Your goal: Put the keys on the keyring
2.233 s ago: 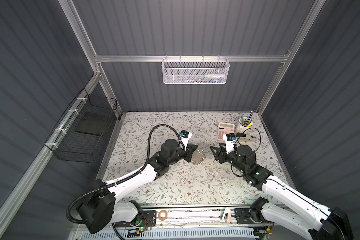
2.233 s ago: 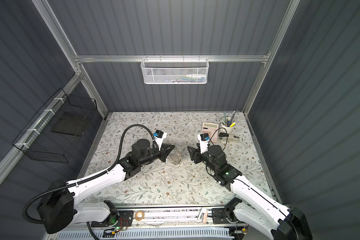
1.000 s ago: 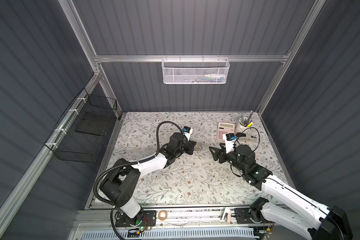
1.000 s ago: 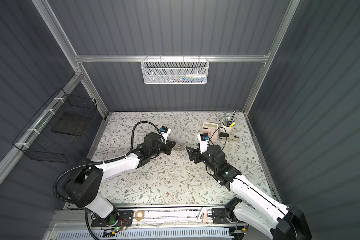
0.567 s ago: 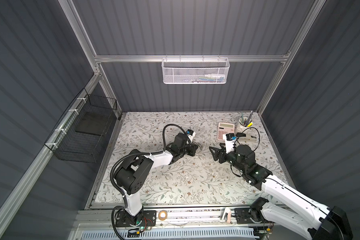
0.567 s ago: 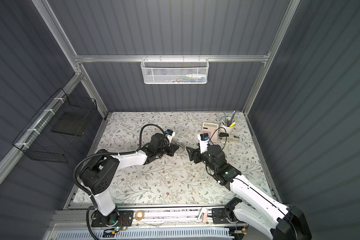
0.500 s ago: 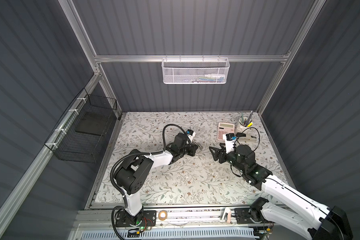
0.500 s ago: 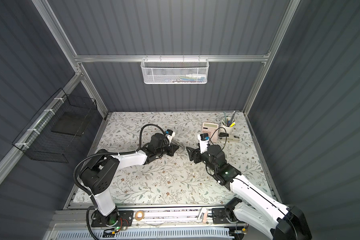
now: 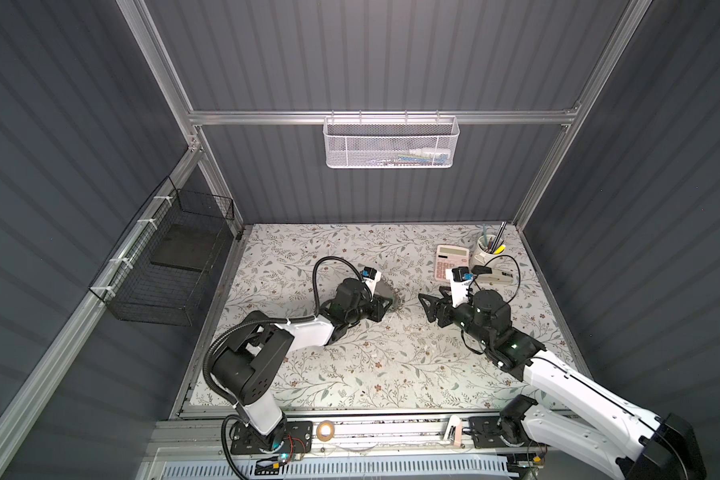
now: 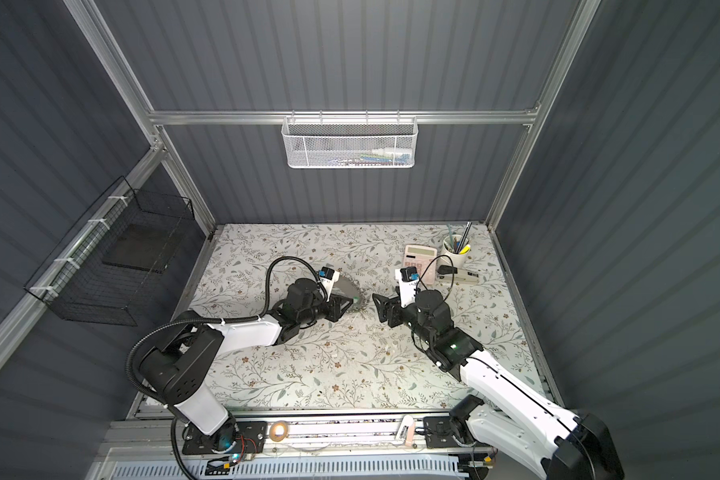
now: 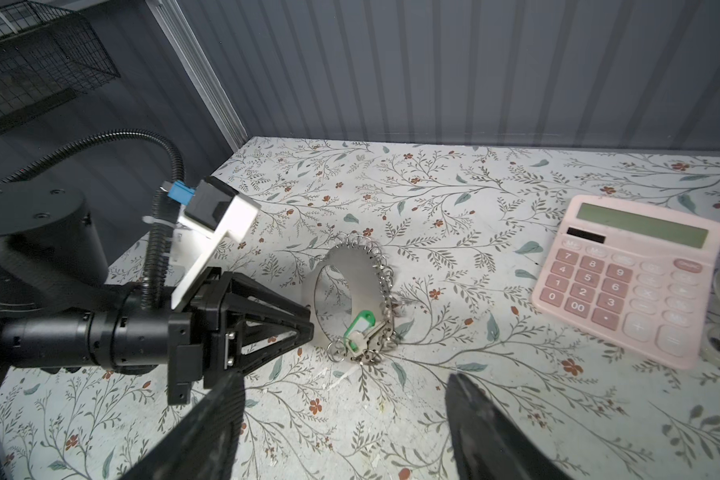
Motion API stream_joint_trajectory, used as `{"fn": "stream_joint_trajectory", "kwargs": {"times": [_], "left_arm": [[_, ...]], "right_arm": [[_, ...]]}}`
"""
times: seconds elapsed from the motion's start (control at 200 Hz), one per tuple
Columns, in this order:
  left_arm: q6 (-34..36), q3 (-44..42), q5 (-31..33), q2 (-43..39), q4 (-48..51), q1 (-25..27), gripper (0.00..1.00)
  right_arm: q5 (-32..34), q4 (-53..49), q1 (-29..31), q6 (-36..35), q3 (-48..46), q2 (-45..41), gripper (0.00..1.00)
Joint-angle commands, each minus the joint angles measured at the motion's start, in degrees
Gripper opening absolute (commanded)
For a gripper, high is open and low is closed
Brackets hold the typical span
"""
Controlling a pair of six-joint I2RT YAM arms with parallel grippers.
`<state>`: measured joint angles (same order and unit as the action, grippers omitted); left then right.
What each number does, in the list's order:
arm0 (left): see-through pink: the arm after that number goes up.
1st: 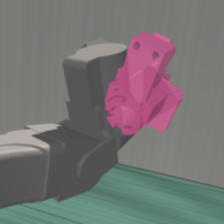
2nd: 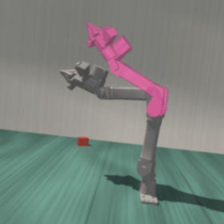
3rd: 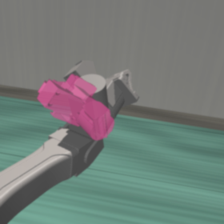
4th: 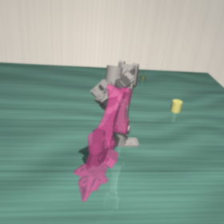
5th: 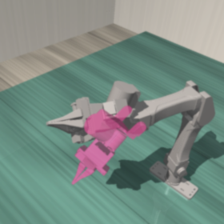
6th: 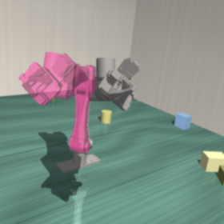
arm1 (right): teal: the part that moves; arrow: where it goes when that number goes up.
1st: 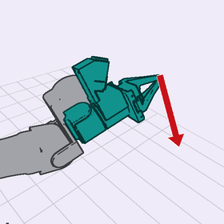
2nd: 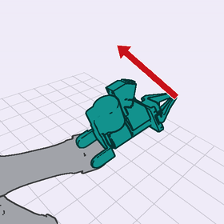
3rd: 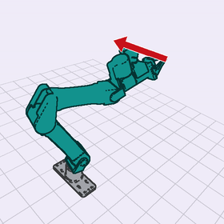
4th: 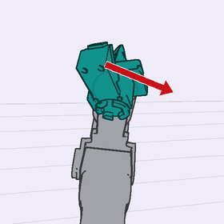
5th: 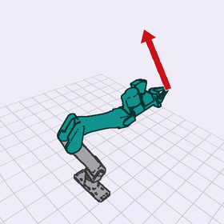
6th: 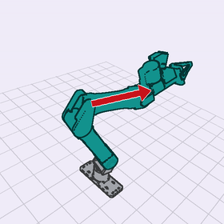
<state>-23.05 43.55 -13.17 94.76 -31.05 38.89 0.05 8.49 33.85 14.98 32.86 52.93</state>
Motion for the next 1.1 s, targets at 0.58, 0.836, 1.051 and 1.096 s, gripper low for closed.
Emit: {"fn": "stream_joint_trajectory", "kwargs": {"times": [0.58, 0.836, 1.051, 1.096], "left_arm": [[11.32, -8.79, 48.06, -27.26, 11.63, -0.57, 1.00], [15.70, -13.37, 67.95, -23.17, 2.18, -4.07, 1.00], [17.14, -19.20, 66.62, -17.01, -11.42, -14.55, 1.00], [18.33, -19.96, 64.38, -16.57, -13.33, -16.35, 1.00]], "right_arm": [[15.98, 6.16, -1.90, -4.89, -5.58, -3.58, 0.99], [29.07, 8.64, -12.21, -3.14, -6.77, -0.98, 0.99], [29.78, 17.43, -21.28, -3.93, -10.48, 2.72, 0.99], [30.14, 20.66, -22.69, -4.48, -11.79, 3.77, 0.99]]}}
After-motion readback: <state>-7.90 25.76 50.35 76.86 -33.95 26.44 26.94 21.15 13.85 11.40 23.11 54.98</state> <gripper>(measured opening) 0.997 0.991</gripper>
